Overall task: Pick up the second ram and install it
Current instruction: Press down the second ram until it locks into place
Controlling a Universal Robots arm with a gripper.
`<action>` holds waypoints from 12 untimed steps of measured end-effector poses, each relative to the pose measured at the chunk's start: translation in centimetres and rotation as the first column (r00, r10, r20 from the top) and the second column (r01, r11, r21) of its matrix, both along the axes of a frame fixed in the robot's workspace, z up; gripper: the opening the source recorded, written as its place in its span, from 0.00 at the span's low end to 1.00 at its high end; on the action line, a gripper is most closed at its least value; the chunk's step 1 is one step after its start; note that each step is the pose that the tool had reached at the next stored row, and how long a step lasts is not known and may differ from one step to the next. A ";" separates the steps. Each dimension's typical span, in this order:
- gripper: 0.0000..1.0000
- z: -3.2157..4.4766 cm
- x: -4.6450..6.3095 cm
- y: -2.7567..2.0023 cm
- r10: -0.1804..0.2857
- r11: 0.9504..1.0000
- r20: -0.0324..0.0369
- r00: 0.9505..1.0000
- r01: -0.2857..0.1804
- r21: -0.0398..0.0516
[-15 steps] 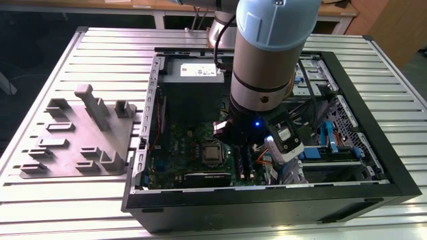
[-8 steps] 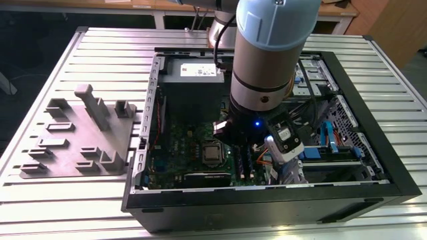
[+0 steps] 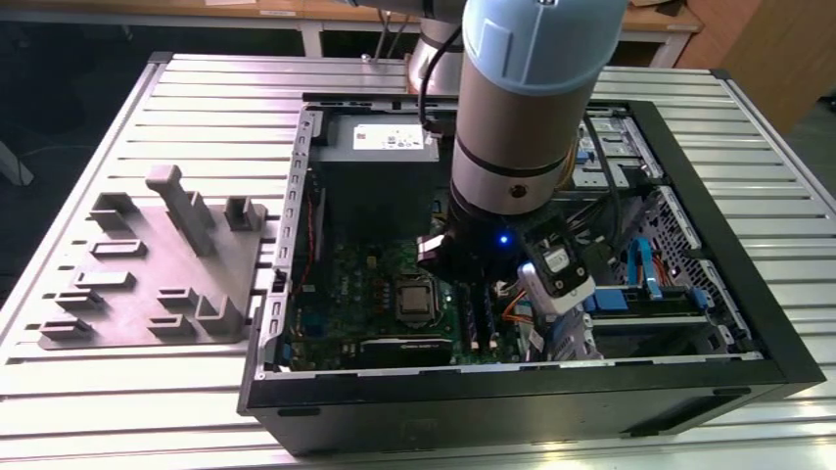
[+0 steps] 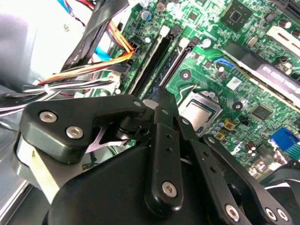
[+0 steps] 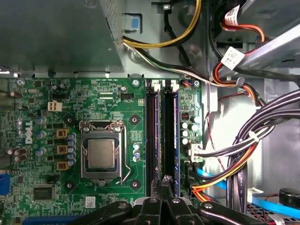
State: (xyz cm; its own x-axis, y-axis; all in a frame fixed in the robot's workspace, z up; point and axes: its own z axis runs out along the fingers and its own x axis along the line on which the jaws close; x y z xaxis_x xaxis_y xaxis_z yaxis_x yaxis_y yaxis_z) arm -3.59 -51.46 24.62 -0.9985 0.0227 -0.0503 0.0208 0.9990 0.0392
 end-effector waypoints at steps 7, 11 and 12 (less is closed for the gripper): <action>0.10 0.10 0.0 1.78 0.000 1.000 0.000 1.000 0.000 0.000; 0.10 0.93 0.0 1.88 0.000 1.000 0.000 1.000 0.000 0.000; 0.10 0.94 0.0 1.88 0.000 1.000 0.000 1.000 0.000 0.000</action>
State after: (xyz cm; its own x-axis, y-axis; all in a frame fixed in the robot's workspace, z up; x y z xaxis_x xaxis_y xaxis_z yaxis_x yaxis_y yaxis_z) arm -3.59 -49.58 25.56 -0.9985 0.0227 -0.0504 0.0207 0.9990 0.0393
